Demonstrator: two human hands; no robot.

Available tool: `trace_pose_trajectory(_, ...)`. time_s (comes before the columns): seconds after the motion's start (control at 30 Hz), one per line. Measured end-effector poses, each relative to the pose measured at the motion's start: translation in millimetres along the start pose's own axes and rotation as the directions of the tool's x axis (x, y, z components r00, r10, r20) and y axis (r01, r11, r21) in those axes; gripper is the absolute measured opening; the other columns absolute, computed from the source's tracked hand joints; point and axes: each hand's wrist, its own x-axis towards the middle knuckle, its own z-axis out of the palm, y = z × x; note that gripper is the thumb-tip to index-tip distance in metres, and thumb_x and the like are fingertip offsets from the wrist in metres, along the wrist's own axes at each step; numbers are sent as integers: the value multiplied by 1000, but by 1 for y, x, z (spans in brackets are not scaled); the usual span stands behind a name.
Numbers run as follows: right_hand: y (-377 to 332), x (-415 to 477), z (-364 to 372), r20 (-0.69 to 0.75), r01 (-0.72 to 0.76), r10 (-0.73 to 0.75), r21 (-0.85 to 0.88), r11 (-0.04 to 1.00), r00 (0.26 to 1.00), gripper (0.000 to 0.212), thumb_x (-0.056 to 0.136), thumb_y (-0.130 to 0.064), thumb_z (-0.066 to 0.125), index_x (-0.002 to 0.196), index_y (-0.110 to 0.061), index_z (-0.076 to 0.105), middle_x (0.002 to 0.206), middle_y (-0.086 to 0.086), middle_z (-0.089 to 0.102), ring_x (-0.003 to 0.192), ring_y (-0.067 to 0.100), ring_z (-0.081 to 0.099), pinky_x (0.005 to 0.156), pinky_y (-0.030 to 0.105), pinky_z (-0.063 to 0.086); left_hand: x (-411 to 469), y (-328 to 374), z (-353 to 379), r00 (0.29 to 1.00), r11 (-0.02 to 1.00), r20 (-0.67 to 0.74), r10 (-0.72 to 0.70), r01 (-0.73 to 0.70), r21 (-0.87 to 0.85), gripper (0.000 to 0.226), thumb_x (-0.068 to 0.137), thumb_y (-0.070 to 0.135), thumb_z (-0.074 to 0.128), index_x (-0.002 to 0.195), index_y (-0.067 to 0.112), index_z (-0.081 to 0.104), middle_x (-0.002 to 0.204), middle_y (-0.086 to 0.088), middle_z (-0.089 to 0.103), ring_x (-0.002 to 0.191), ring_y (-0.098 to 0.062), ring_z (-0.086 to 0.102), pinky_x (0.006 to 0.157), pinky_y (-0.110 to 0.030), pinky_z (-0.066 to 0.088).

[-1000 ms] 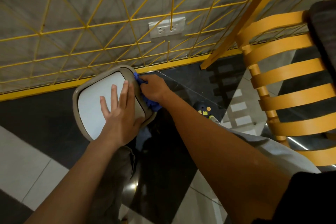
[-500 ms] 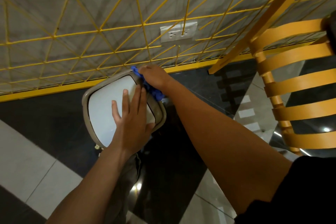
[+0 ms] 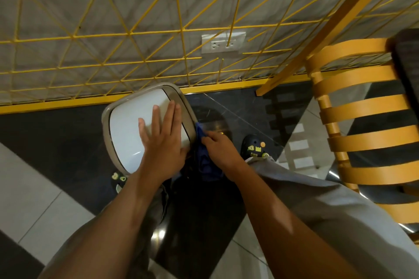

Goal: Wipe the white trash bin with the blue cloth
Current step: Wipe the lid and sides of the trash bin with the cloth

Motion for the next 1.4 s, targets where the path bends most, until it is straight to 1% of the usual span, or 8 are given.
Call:
trace_pose_trajectory(0.17, 13, -14, -15, 28, -206, 213, 401, 893, 977, 24, 94, -13, 45, 77, -15, 60, 75, 5, 61, 68, 15, 58, 56, 20, 49, -10, -5, -7, 991, 985, 43, 130, -124, -118, 99, 74, 25, 71, 148, 13, 6, 157, -6, 8, 143, -37, 4, 109, -53, -3)
trace_pose_trajectory(0.33, 18, -16, -27, -3, -235, 279, 528, 816, 960, 28, 95, -15, 46, 71, -13, 61, 59, 2, 66, 68, 18, 58, 66, 30, 48, -21, -6, -15, 959, 956, 86, 270, -257, -142, 94, 78, 19, 65, 147, 19, 2, 157, 1, -3, 142, -32, -13, 107, -46, -17)
trace_pose_trajectory(0.43, 16, -18, -22, 58, -289, 323, 614, 734, 945, 20, 94, -20, 51, 81, -12, 63, 75, 6, 67, 74, 20, 61, 69, 30, 50, -15, -1, -18, 954, 948, 115, 276, -251, -196, 87, 79, 38, 59, 148, 21, 8, 157, 4, -7, 140, -29, -20, 106, -46, -21)
trace_pose_trajectory(0.63, 9, -18, -2, 165, -320, 275, 566, 760, 947, 13, 93, -8, 49, 88, -6, 60, 83, 13, 62, 73, 24, 59, 72, 35, 52, -6, -5, -9, 973, 971, 72, 221, -213, -105, 86, 74, 57, 47, 147, 26, 14, 157, 1, 8, 143, -34, -3, 108, -57, -10)
trace_pose_trajectory(0.93, -32, 26, -24, -27, -185, 196, 229, 956, 980, 28, 93, -8, 47, 67, -2, 52, 64, 11, 53, 59, 19, 50, 48, 21, 44, -5, -5, -1, 963, 964, 51, 264, -266, 32, 84, 69, 63, 41, 140, 20, 26, 145, -9, 41, 131, -45, 35, 96, -70, 23)
trace_pose_trajectory(1.0, -37, 36, -27, -48, -153, 167, 225, 962, 985, 31, 94, -12, 48, 63, -5, 51, 64, 11, 53, 62, 23, 52, 56, 26, 46, -5, -4, -2, 966, 966, 49, 255, -257, 43, 82, 70, 63, 35, 138, 18, 29, 142, -10, 45, 128, -45, 39, 94, -71, 26)
trace_pose_trajectory(1.13, -34, 32, -26, -30, -157, 165, 175, 972, 986, 33, 94, -13, 46, 62, -7, 52, 65, 11, 55, 66, 25, 54, 71, 38, 44, -6, -4, -1, 965, 969, 85, 247, -247, -6, 83, 74, 63, 38, 143, 21, 19, 151, -7, 31, 138, -43, 22, 102, -68, 13)
trace_pose_trajectory(1.4, -11, 1, -16, 161, -351, 328, 153, 924, 931, 22, 93, -4, 44, 72, -3, 51, 74, 12, 54, 64, 21, 52, 55, 28, 46, -7, -4, -5, 967, 968, 78, 244, -238, -73, 91, 77, 50, 64, 147, 21, 15, 155, -5, 17, 141, -40, 5, 106, -65, -1)
